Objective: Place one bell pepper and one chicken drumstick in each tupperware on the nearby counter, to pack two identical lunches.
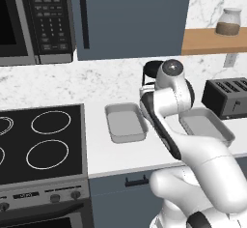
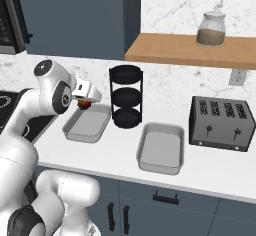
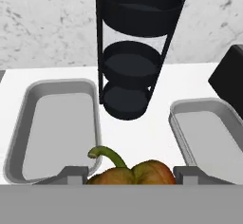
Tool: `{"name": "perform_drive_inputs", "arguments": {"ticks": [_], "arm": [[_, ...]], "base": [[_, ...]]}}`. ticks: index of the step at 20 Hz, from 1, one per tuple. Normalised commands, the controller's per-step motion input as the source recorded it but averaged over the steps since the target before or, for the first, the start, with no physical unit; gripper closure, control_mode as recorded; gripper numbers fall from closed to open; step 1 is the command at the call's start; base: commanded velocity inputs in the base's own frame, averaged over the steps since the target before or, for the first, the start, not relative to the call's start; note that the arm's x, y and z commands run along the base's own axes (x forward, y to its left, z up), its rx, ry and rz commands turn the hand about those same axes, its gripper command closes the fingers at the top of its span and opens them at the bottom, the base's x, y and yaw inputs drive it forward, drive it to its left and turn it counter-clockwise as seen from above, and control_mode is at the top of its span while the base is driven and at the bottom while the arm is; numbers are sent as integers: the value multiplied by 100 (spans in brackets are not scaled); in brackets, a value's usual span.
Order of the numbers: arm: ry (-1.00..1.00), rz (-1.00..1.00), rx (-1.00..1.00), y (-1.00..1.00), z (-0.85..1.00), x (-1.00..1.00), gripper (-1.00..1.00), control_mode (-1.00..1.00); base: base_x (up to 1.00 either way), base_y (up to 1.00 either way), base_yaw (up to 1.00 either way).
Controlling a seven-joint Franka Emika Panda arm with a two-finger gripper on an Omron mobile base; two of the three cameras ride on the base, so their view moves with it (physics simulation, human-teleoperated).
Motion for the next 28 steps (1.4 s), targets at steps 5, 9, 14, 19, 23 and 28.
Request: {"name": "perform_drive_inputs", "arguments": {"ticks": [5,9,14,19,23,28], "arm": [[13,0,25,58,-75,33,100,-100],[11,0,22,61,-42,71,100,-100],[11,0,6,63,-46,74,100,-100],[15,0,0,33,-31,64,100,-100],[6,0,0,6,-19,51,100,-100],[0,0,0,0,-38,38,100,-100]], "base": [[0,0,0],[0,0,0],[0,0,0],[0,0,0],[0,0,0],[0,0,0]]}}
